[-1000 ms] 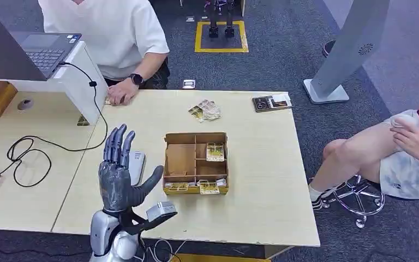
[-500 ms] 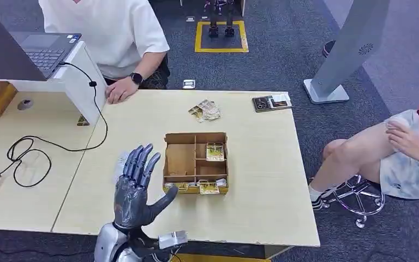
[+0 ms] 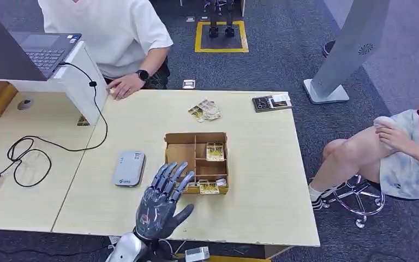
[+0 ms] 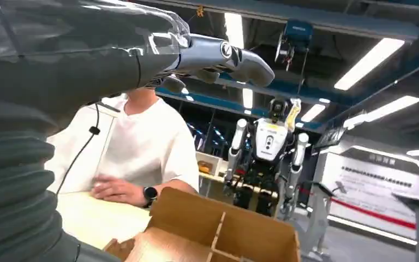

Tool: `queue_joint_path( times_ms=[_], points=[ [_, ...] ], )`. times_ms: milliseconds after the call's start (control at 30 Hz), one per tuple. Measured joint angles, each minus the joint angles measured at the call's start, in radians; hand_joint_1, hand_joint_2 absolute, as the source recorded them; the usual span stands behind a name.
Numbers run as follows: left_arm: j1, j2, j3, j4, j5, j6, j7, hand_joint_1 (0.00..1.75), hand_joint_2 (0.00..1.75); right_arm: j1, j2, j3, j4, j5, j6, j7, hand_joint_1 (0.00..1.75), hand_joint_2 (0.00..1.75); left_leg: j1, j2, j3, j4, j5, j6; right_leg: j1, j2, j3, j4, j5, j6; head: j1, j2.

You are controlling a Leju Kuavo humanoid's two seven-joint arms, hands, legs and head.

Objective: Pass the card to the sensor for recognition and then transmit it.

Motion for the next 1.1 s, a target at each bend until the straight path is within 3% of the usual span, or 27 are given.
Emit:
queue_joint_path(
  times_ms=[600, 800, 1100],
  points=[
    [-0.119, 0.09, -0.203, 0.14, -0.155, 0.0, 0.467, 0.0, 1.75, 0.001, -0.001, 0.0, 0.0, -0.001, 0.0, 0.004, 0.0, 1.75, 0.0, 0.0, 0.0, 0.0, 0.0, 0.0, 0.0, 0.0, 0.0, 0.0, 0.0, 0.0, 0.0, 0.0],
    [-0.147, 0.11, -0.246, 0.191, -0.185, -0.001, 0.561, 0.0, 1.75, 0.002, -0.001, 0.0, 0.0, -0.002, -0.002, 0.003, 0.0, 1.75, 0.0, 0.0, 0.0, 0.0, 0.0, 0.0, 0.0, 0.0, 0.0, 0.0, 0.0, 0.0, 0.0, 0.0],
    [-0.152, 0.127, -0.26, 0.208, -0.193, -0.02, 0.656, 0.0, 1.75, 0.003, -0.001, -0.007, 0.0, -0.002, -0.02, 0.001, 0.0, 1.75, 0.0, 0.0, 0.0, 0.0, 0.0, 0.0, 0.0, 0.0, 0.0, 0.0, 0.0, 0.0, 0.0, 0.0]
  ],
)
